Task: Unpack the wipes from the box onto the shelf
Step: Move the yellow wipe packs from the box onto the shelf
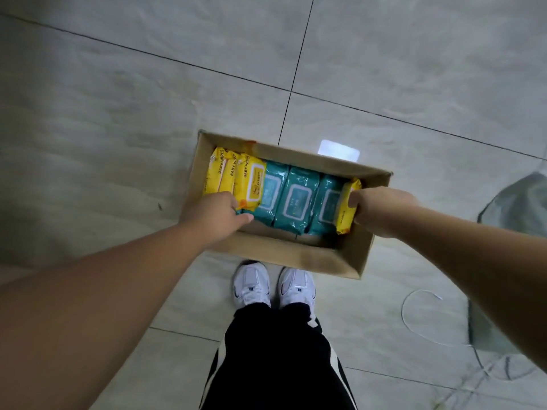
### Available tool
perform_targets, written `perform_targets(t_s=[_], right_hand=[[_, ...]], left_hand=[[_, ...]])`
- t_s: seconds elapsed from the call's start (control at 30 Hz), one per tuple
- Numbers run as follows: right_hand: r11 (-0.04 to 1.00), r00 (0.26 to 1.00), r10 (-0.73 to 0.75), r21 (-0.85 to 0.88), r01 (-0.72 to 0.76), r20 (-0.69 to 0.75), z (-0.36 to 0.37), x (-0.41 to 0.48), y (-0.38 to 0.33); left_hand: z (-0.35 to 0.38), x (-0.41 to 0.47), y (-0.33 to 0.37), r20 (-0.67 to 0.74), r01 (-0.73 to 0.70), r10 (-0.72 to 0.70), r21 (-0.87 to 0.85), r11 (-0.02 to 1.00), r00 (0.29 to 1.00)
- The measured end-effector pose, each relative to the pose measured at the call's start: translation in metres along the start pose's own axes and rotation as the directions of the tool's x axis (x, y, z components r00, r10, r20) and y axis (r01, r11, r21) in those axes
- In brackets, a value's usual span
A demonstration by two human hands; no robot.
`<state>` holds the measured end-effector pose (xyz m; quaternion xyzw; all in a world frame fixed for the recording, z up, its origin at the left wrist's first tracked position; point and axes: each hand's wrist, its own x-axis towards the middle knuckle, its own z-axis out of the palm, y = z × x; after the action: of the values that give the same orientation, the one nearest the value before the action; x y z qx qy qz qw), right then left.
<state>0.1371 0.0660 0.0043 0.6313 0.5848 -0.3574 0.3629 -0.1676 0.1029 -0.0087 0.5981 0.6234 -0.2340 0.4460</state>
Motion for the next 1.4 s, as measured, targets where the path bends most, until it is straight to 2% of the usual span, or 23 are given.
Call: perform_targets(t_s=[0.2, 0.37, 0.47, 0.53, 0.7, 0.77, 0.93, 1.07, 1.17, 1.3, 1.4], right_hand=[[0.999, 0.997, -0.01, -0.05, 0.014, 0.081, 0.02, 0.052, -0.001], [0.986, 0.994, -0.113, -0.12, 0.113, 0.014, 0.023, 0.078, -0.002], [0.94, 0.977, -0.211, -0.278, 0.2, -0.01, 0.025, 0.088, -0.001], [0.909, 0.973, -0.228, -0.363, 0.205, -0.022, 0.026, 0.097, 0.0], [0.978, 0.994, -0.066, -0.203, 0.047, -0.085, 0.048, 0.116, -0.019], [0.982, 0.994, -0.009, -0.189, -0.011, -0.107, 0.062, 0.117, -0.025], [0.98, 0.981, -0.069, -0.195, 0.032, -0.184, 0.08, 0.117, -0.025], [0.992, 0.987, -0.096, -0.099, 0.083, -0.131, 0.09, 0.118, -0.029], [0.993, 0.993, -0.085, -0.084, 0.079, -0.078, 0.095, 0.119, -0.031], [0.987, 0.986, -0.107, -0.102, 0.121, 0.129, 0.097, 0.112, -0.032], [0.991, 0.985, -0.107, -0.063, 0.116, 0.134, 0.1, 0.107, -0.033]], left_hand=[[0.036, 0.053, -0.016, -0.035, 0.031, -0.031, -0.006, 0.999, 0.999], [0.049, 0.072, -0.019, -0.116, 0.063, -0.057, 0.048, 0.997, 0.992], [0.054, 0.077, -0.015, -0.195, 0.101, -0.088, 0.059, 0.993, 0.977], [0.057, 0.079, -0.014, -0.232, 0.117, -0.1, 0.061, 0.991, 0.968], [0.068, 0.084, -0.014, -0.311, 0.112, -0.101, 0.02, 0.993, 0.945], [0.074, 0.085, -0.014, -0.339, 0.106, -0.098, 0.005, 0.994, 0.936], [0.086, 0.086, -0.012, -0.396, 0.082, -0.122, -0.117, 0.99, 0.91], [0.091, 0.089, -0.006, -0.446, 0.074, -0.179, -0.243, 0.967, 0.877], [0.096, 0.091, -0.004, -0.459, 0.089, -0.2, -0.253, 0.963, 0.865], [0.101, 0.092, -0.005, -0.448, 0.04, -0.176, -0.297, 0.954, 0.876], [0.1, 0.09, -0.008, -0.409, 0.042, -0.193, -0.351, 0.935, 0.892]])
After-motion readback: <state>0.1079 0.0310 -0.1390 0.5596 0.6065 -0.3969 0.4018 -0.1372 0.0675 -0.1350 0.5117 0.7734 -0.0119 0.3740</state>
